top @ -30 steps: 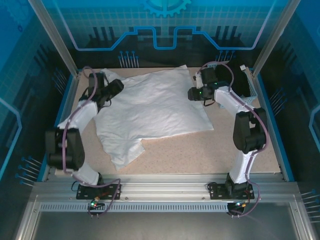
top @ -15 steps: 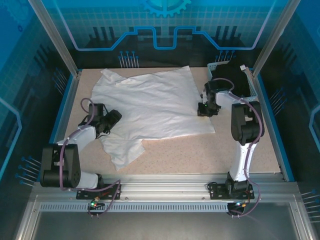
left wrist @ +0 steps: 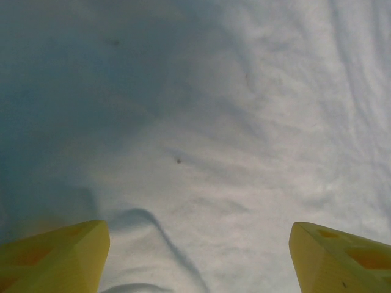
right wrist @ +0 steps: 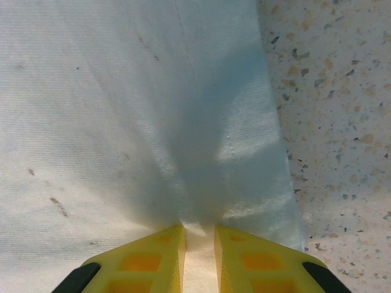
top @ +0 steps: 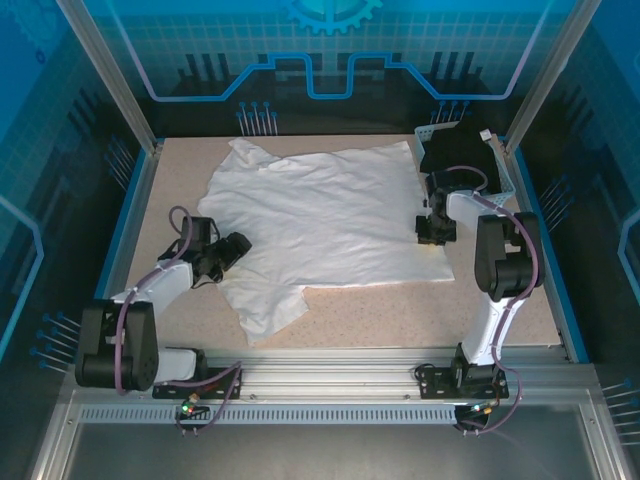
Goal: Fold the inside-out t-shirt
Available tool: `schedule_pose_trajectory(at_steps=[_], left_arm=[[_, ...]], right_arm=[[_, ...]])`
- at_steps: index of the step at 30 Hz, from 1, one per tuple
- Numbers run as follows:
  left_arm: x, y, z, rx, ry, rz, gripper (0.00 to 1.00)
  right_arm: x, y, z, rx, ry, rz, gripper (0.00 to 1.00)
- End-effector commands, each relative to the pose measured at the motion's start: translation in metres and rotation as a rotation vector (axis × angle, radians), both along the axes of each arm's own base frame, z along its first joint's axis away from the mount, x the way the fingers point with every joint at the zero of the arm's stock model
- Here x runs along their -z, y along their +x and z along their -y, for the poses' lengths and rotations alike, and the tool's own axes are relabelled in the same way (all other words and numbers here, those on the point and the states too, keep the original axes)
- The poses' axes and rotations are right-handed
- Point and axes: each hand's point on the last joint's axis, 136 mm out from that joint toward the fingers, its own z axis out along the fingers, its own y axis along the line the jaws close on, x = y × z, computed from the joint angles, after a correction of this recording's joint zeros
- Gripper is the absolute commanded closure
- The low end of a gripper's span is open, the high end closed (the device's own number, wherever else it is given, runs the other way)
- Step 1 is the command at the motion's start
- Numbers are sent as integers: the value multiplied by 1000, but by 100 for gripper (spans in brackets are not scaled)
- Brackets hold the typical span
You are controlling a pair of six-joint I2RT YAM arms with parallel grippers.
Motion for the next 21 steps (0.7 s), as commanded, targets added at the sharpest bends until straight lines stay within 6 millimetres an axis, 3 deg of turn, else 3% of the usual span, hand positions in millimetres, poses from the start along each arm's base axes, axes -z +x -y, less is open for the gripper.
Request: schedule_pose_trajectory(at_steps=[1, 6, 14, 21], left_arm=[[18, -8, 4, 51, 12, -61, 21], [34, -9, -3, 48, 45, -109, 20], [31, 9, 5, 104, 46, -101, 18], [33, -13, -18, 36, 115, -121, 17]], right_arm=[[-8, -1, 3, 5, -42, -1, 78], [-9, -2, 11, 4, -90, -12, 78], [-12, 4, 9, -10, -100, -1, 78], [-9, -5, -2, -28, -71, -9, 76]])
